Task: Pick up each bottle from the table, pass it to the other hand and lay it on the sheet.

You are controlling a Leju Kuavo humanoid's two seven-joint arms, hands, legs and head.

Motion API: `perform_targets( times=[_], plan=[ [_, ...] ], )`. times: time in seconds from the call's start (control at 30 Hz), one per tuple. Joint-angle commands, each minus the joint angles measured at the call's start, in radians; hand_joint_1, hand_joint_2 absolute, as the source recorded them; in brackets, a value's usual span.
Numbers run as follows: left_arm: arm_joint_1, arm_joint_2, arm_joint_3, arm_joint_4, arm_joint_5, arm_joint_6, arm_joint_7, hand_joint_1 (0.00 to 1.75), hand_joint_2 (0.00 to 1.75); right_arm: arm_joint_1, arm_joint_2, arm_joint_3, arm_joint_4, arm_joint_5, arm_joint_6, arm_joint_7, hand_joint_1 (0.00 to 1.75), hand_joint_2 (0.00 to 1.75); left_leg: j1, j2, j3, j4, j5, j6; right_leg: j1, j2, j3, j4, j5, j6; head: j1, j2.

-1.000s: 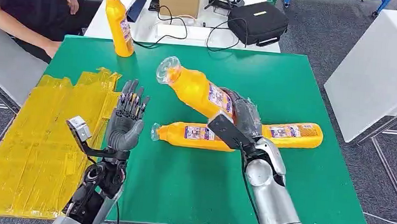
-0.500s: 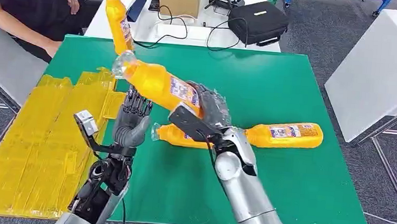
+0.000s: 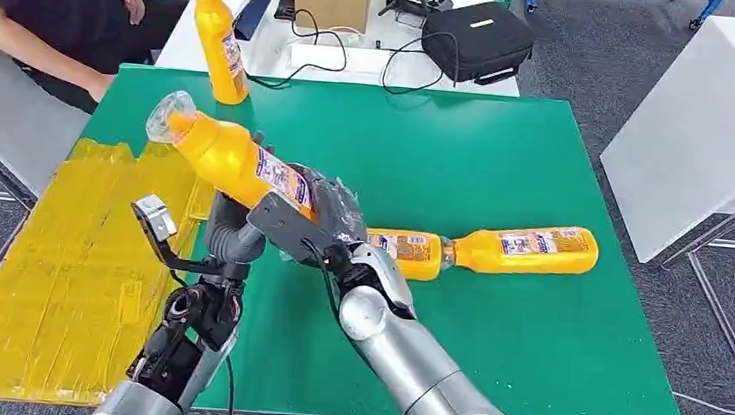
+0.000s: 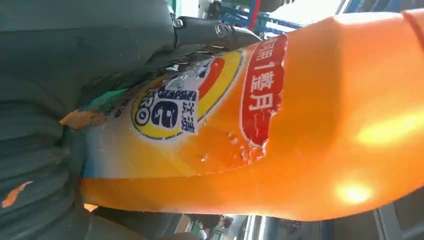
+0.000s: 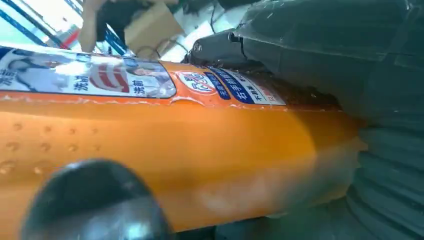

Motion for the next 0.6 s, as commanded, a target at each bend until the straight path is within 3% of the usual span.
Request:
perform_targets(
  times=[0.03,0.3,0.6],
  plan=[
    [-0.046,0.017,0.014,0.076,-0.002,-0.016,-0.004,0.0,1.75,-0.055,-0.017,0.331,0.131,-0.077,-0.023,0.034,1.75,1.75,0.0,-0.001,0.005,-0.001,-0.002,0.001,0.0,0.001,0.005,0.0,-0.002,-0.004,0.0,0.0],
    [-0.046,0.005,0.029,0.052,-0.003,0.02,0.016,0.0,1.75,-0.061,-0.017,0.425,0.124,-0.12,-0.014,0.06,1.75,1.75,0.0,-0.003,0.003,0.0,-0.001,0.001,0.001,-0.001,0.003,0.0,-0.002,-0.003,0.0,0.0],
    [-0.061,0.002,0.043,0.069,0.0,0.044,0.016,0.0,1.75,-0.067,-0.017,0.443,0.129,-0.133,-0.022,0.059,1.75,1.75,0.001,-0.003,0.0,0.0,0.0,0.0,0.001,-0.002,0.0,-0.001,-0.001,-0.002,0.0,0.0]
  ],
)
